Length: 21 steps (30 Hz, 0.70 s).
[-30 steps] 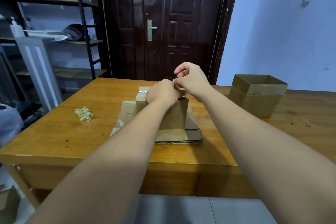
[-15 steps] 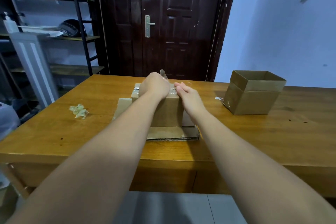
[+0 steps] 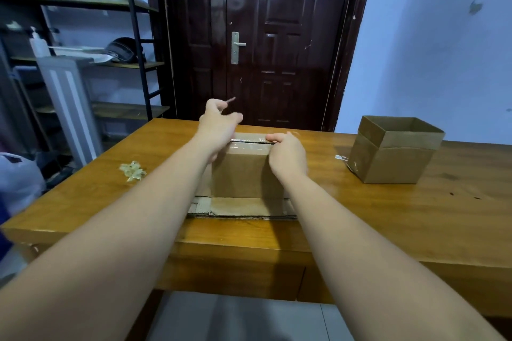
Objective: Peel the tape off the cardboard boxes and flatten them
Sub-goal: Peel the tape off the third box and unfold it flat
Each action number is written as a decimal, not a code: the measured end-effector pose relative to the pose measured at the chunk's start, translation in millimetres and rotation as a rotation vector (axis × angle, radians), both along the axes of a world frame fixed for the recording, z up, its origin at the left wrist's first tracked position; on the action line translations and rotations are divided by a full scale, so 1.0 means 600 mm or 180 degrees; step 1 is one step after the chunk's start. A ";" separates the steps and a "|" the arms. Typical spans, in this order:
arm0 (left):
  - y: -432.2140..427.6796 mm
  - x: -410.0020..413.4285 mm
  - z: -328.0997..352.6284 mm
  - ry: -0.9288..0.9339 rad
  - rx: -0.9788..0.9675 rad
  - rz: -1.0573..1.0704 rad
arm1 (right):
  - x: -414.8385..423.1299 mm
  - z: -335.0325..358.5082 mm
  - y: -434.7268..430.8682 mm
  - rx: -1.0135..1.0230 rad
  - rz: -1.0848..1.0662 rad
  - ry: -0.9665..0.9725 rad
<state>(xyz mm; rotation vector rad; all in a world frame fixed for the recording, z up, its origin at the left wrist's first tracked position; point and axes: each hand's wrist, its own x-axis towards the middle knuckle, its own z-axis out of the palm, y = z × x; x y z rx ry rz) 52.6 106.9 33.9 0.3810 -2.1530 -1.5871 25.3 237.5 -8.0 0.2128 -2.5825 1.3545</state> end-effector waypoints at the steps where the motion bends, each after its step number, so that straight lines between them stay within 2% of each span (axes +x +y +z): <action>1: -0.009 0.001 -0.004 -0.0073 -0.0512 0.0091 | 0.002 0.002 -0.001 0.0184 -0.0045 0.0078; 4: -0.023 0.005 -0.010 -0.0375 -0.1713 0.0393 | 0.006 0.011 0.001 0.0608 -0.0101 0.0171; 7: -0.040 0.007 -0.013 -0.0495 -0.2164 0.0569 | 0.009 0.015 -0.002 0.0867 -0.0189 0.0200; 10: -0.072 0.006 -0.028 -0.0381 -0.1980 0.0612 | 0.010 0.015 -0.006 0.0988 -0.0270 0.0223; 17: -0.130 0.022 -0.078 -0.0564 -0.1903 0.0929 | 0.016 0.021 -0.005 0.1139 -0.0300 0.0158; 21: -0.182 0.052 -0.103 -0.0393 -0.1731 0.1424 | 0.018 0.019 -0.006 0.1149 -0.0315 0.0184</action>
